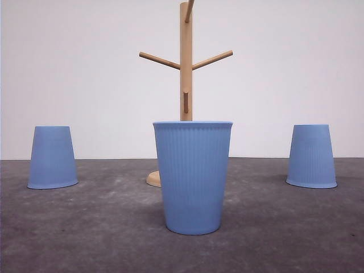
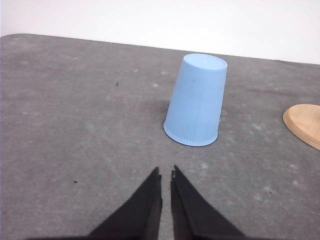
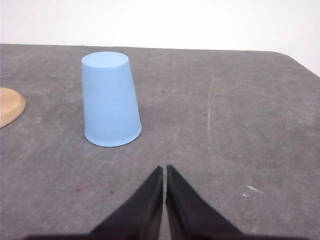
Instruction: Place three cups
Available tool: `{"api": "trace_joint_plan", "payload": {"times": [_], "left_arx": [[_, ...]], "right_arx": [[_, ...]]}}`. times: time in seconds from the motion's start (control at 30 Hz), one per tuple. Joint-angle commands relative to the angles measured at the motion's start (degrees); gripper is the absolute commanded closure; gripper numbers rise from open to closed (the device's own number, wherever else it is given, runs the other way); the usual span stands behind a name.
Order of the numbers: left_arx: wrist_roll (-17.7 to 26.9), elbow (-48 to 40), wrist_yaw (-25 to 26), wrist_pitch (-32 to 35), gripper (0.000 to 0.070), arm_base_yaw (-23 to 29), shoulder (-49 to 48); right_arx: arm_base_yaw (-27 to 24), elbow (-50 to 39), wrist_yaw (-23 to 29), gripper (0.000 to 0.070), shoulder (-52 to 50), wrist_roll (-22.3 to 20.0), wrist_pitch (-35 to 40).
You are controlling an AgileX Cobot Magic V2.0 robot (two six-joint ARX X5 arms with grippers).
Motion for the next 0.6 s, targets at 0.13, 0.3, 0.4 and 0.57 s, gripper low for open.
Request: {"api": "trace_joint_plan", "payload": {"times": [0.13, 0.3, 0.4, 0.57], "left_arx": [[-0.44, -0.81, -0.15, -0.26, 0.0689, -0.02, -0.13], [-0.44, -0.81, -0.15, -0.26, 0.0689, -0.02, -0.13], [-0.44, -0.81, -0.15, -0.26, 0.0689, -0.02, -0.13], [-0.44, -0.81, -0.15, -0.26, 0.0689, -0.02, -0.13]], "right_arx": [[-0.13, -0.24, 0.07, 0.0692, -0.09, 0.61, 0.77], [-0.13, -0.24, 0.07, 0.0692, -0.09, 0.61, 0.77], [-0.13, -0.24, 0.07, 0.0692, -0.09, 0.61, 0.77], [-0.13, -0.24, 0.07, 0.0692, -0.09, 0.61, 0.77]]}}
